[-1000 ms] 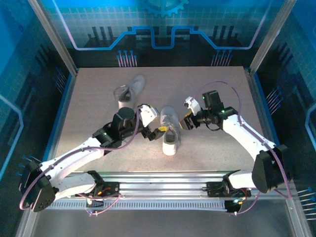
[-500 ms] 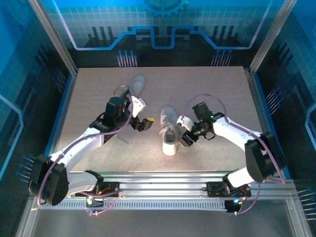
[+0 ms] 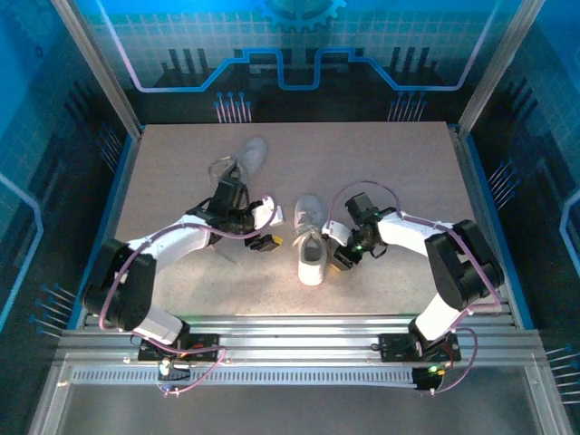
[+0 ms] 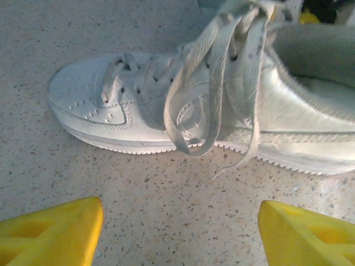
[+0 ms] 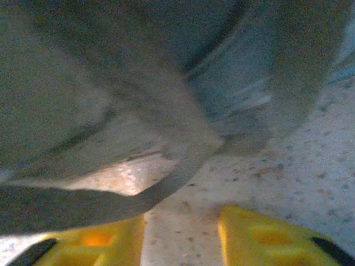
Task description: Tie the shoes
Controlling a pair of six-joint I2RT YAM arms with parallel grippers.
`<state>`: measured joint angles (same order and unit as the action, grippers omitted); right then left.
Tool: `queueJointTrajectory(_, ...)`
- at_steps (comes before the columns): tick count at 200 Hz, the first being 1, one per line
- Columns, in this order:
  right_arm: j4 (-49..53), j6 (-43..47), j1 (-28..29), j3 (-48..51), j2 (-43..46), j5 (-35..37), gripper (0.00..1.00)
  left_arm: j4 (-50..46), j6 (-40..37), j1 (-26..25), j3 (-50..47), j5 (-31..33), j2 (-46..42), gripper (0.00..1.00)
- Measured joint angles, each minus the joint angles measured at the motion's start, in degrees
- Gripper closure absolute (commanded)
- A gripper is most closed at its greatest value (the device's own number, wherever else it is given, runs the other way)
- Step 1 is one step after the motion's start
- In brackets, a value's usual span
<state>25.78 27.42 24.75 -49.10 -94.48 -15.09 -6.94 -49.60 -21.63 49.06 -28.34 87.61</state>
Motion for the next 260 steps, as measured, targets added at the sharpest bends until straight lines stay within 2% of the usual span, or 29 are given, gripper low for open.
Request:
queueJointTrajectory(20,-1.68,0.09,0.11,0.11,0.02,1.22,0.89,0.76,-3.13,0.00,1.57,0.13,4.44,0.26)
queueJointTrajectory(43,-3.65,-0.11,0.11,1.16,0.52,2.23,0.94,0.96,-5.70,-0.20,4.33,0.24,8.33,0.26)
queueJointTrajectory(85,-4.48,-0.20,0.11,1.99,2.82,3.32,0.95,1.25,-8.26,-2.01,8.15,0.22,11.08,0.24)
queueJointTrajectory(139,-4.37,-0.37,0.11,1.99,4.07,4.24,0.95,1.22,-9.51,-5.14,8.57,0.20,13.03,0.20)
queueJointTrajectory(163,-4.02,-0.37,0.11,1.99,4.76,4.63,0.95,1.22,-10.16,-5.84,8.57,0.24,13.03,0.21)
queueJointTrajectory(178,-3.78,-0.39,0.28,1.99,5.49,4.83,0.95,1.20,-10.36,-5.92,8.57,0.24,13.03,0.30)
queueJointTrajectory(196,-3.56,-0.44,0.61,1.99,6.60,5.53,0.96,1.14,-10.56,-6.08,8.57,0.20,13.03,0.62)
queueJointTrajectory(207,-3.26,-0.72,0.72,1.99,7.56,6.34,0.99,0.74,-10.51,-6.19,8.70,0.31,13.03,0.74)
queueJointTrajectory(229,-2.64,-1.27,0.87,1.99,9.99,8.55,1.00,0.63,-10.69,-6.10,8.90,1.31,12.79,0.86)
queueJointTrajectory(260,-2.43,-1.88,0.92,2.27,13.70,10.47,1.00,-0.94,-10.84,-6.03,8.87,1.55,9.99,0.94)
